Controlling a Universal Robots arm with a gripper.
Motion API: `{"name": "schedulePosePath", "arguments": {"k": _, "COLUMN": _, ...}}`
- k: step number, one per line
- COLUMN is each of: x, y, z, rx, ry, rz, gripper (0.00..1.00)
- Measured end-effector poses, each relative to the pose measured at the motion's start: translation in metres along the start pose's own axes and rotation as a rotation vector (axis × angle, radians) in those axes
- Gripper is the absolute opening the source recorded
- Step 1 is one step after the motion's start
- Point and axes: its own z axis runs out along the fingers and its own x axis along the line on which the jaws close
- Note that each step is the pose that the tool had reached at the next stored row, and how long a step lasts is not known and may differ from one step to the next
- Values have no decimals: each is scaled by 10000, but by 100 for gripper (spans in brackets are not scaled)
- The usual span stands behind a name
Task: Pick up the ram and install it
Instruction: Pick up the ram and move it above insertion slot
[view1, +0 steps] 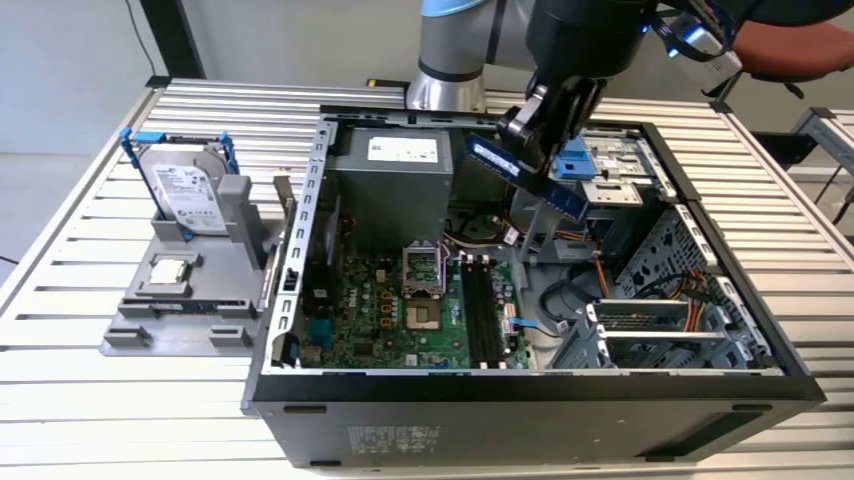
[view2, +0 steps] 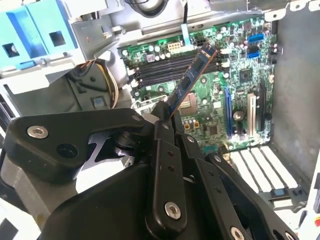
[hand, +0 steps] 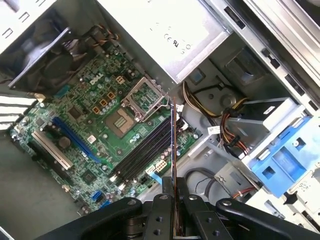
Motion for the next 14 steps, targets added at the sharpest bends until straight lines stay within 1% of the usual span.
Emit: {"name": "schedulePosePath", "arguments": {"k": 14, "x": 0, "y": 0, "z": 0, "rx": 38, "ry": -23, "rz": 1815, "gripper": 0}}
